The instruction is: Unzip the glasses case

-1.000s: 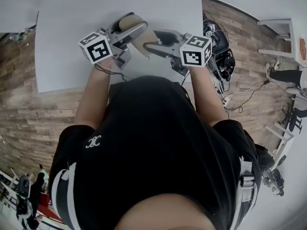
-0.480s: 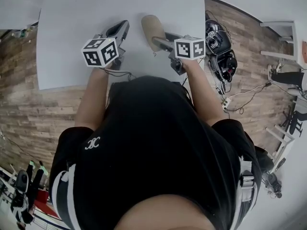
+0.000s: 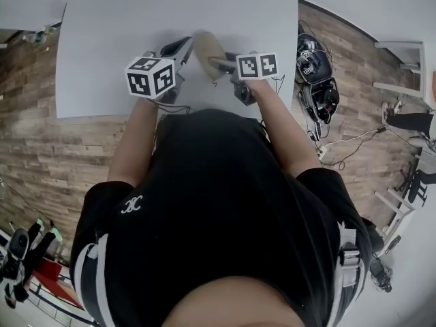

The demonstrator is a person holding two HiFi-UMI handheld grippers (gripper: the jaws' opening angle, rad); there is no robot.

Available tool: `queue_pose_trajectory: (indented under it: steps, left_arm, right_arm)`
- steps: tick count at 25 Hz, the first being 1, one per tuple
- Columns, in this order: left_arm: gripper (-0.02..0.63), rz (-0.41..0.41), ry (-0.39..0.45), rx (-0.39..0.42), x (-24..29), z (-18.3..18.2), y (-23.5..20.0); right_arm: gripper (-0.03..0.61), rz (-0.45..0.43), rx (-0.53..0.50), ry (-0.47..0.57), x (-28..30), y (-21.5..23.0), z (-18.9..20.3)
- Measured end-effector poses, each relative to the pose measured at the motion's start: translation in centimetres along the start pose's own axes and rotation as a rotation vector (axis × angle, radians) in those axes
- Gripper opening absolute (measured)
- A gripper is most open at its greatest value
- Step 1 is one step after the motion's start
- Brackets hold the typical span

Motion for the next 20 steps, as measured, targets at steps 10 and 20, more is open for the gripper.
queue_pose_trajectory:
  steps: [10, 20]
  left_arm:
    - [0.002, -0.001, -0.032, -0.013, 0.5, 0.5, 0.2]
    - [0.002, -0.034, -0.041, -0.016, 0.6, 0.1, 0.0]
  right_arm:
    - [0.296, 0.235, -0.146, 0.058, -0.8, 0.8, 0.2]
    - [0.012, 0.234, -0.297, 0.358, -7.7, -4.1, -4.8]
Point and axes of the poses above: the fingertips, and each gripper's own axes: x forward along the fingers, y to its right, z out of its underside, the point moved 8 cm from there along -x, backward along the fingers, and after that the axes turned 4 degrees about y, right-handed, at the moved point
